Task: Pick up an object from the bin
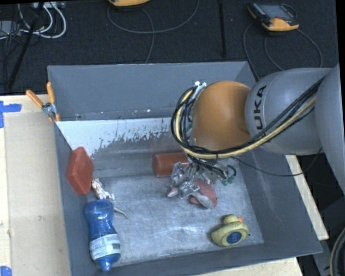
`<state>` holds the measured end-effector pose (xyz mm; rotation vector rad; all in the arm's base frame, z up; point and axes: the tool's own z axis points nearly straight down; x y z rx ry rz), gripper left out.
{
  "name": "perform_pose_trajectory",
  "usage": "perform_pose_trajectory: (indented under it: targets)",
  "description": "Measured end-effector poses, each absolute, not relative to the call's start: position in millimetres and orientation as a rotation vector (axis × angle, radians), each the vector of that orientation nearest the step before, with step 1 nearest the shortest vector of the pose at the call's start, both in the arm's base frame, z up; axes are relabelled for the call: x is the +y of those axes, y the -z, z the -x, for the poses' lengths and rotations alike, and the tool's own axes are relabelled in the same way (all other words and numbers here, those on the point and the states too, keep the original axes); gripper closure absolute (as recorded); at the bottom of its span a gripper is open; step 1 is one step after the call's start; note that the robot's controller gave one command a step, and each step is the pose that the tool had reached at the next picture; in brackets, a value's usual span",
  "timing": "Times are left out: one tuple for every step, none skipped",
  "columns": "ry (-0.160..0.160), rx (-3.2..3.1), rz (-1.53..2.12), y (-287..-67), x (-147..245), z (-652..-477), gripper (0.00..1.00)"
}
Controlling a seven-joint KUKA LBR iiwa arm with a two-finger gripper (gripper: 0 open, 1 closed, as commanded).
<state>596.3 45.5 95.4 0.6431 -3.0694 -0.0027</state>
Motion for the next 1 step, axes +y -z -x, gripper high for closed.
perform_pose_trajectory:
  targets:
    - [0.003,-2.899,-1.204,-160.0,32.7,-580.2,1.00]
